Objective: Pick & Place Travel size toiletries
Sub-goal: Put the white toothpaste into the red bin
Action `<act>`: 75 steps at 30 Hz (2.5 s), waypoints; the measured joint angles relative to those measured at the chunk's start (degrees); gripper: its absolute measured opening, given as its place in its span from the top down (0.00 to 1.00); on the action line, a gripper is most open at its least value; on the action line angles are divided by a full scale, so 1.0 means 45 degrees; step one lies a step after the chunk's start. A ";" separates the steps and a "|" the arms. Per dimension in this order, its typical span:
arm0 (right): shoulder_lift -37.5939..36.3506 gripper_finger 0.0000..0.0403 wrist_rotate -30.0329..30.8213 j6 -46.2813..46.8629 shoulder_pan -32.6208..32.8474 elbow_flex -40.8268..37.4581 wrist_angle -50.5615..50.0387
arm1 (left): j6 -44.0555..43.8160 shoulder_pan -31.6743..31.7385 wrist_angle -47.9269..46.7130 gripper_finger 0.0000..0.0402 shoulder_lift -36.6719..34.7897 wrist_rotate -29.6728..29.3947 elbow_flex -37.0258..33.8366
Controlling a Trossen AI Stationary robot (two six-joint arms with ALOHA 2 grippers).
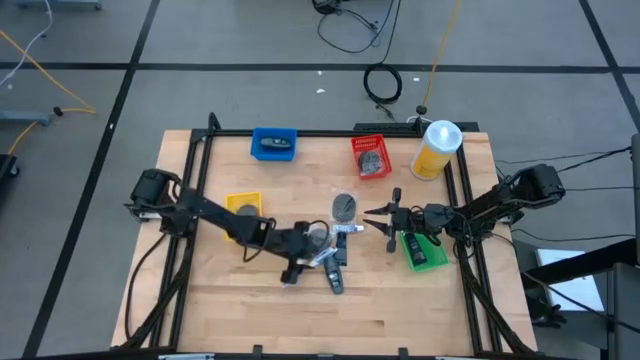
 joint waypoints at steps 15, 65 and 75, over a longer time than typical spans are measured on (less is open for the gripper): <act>0.0000 0.77 0.0010 0.0005 -0.0005 0.0000 0.0061 | -0.1663 0.0327 -0.0455 0.39 0.0327 -0.0419 0.0224; 0.0000 0.77 0.0053 0.0005 -0.0005 0.0000 0.0097 | -0.1012 0.3198 -0.5946 0.93 -0.6724 -0.6578 0.0224; 0.0000 0.77 0.0053 0.0002 -0.0005 0.0000 0.0080 | -0.0607 0.4617 -0.6137 0.86 -0.6039 -0.4830 0.0215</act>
